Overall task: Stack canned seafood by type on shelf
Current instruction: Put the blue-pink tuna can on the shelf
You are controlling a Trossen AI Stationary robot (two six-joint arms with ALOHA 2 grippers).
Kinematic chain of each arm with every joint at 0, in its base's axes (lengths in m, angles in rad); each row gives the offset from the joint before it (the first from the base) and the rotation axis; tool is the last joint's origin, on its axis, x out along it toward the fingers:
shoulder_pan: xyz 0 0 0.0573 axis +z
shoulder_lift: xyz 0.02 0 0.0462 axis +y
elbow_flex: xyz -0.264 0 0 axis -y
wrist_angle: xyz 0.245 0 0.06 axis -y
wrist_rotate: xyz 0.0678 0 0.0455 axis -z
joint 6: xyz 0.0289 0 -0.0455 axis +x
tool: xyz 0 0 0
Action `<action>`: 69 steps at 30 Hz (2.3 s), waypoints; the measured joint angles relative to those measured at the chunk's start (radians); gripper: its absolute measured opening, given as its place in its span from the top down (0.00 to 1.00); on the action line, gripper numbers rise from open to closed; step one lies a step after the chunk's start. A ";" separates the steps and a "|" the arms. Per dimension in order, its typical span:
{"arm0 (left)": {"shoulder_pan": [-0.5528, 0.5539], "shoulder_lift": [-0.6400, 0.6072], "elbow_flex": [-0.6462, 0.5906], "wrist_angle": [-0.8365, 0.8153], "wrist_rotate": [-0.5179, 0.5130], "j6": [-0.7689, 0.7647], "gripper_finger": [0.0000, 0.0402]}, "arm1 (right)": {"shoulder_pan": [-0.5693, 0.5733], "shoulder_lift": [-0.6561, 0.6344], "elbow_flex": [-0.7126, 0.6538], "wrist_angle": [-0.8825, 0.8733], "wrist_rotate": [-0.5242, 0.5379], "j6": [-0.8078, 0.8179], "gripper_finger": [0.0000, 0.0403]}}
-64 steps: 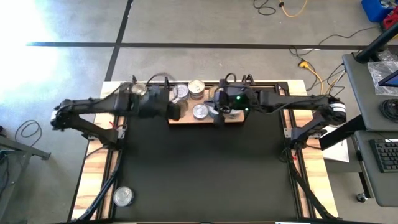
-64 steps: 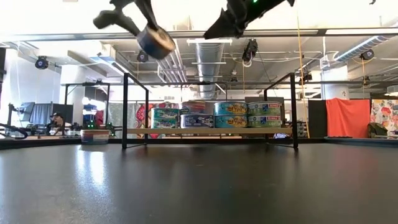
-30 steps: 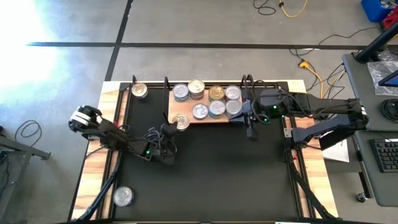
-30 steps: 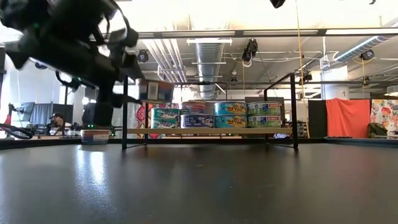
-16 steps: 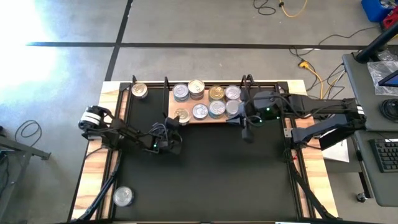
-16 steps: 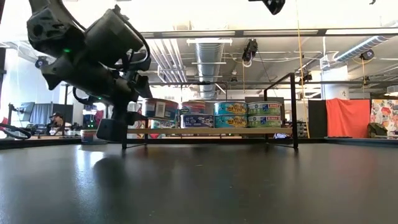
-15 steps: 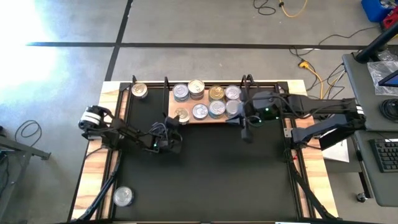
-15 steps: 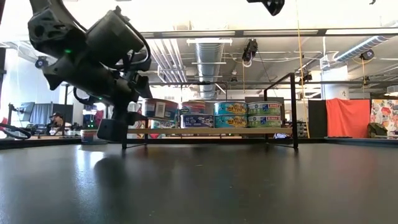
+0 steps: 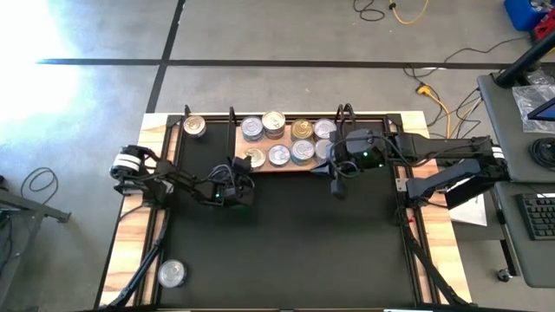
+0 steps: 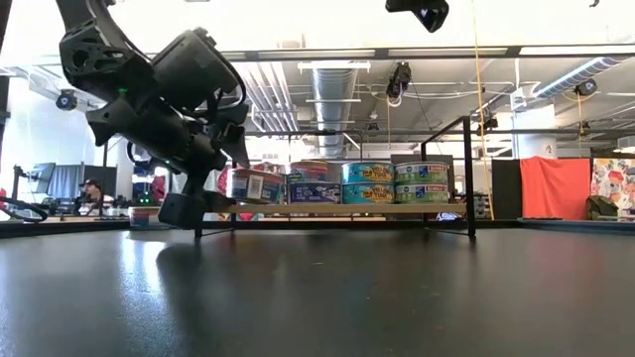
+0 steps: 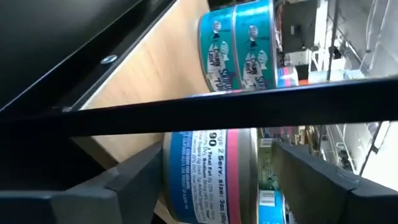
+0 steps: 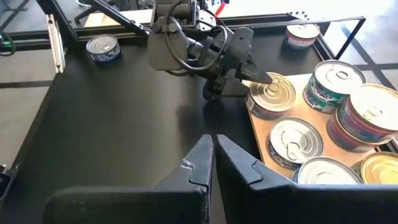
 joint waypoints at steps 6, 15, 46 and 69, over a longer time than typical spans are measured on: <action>-0.018 -0.020 -0.014 -0.025 0.034 0.046 0.24 | -0.007 0.000 -0.002 -0.021 0.075 0.061 0.97; -0.015 -0.071 -0.002 -0.146 0.091 0.098 0.29 | -0.013 0.000 -0.003 -0.061 0.073 0.136 0.97; 0.084 -0.199 0.040 -0.293 0.348 -0.037 0.28 | -0.013 0.043 -0.012 -0.036 0.165 0.093 0.97; 0.037 -0.393 0.078 -0.466 0.398 0.233 0.32 | -0.013 0.056 -0.013 -0.030 0.140 0.071 0.97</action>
